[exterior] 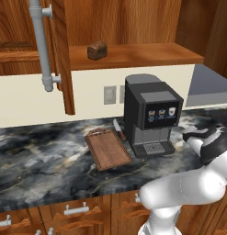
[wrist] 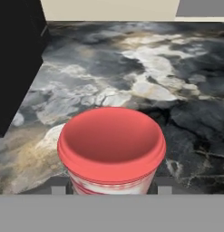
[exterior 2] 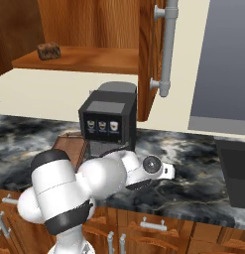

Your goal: Pick the bread, place it on the cutting board, pick the jam, place it on the counter, and close the cabinet.

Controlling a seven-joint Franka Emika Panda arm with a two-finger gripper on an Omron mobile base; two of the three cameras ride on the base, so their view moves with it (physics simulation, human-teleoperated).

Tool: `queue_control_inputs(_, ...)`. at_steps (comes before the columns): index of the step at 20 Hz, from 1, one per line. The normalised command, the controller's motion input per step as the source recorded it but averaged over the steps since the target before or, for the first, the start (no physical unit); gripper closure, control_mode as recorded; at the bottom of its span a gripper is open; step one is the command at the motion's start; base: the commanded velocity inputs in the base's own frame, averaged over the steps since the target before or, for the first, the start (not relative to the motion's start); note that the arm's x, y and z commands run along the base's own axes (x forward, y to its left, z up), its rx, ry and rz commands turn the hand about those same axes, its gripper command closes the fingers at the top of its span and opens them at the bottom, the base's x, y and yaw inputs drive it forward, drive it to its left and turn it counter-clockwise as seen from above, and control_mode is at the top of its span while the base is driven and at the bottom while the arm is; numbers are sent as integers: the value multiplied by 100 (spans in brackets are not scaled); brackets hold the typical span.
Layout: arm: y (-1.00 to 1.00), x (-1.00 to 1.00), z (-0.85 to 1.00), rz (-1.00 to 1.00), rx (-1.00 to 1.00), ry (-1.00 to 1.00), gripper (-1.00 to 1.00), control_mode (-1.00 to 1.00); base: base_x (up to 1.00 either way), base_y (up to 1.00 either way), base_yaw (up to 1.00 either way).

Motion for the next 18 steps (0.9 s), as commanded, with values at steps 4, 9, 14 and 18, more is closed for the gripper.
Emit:
queue_control_inputs(4,-13,19,-16,0,0,0,100,-100,0,0,0)
queue_control_inputs(9,-11,13,-22,0,0,0,100,-100,0,0,0)
queue_control_inputs(14,-9,4,-25,0,0,0,100,-100,0,0,0)
queue_control_inputs(18,-3,4,-25,0,0,1,100,-100,0,0,0)
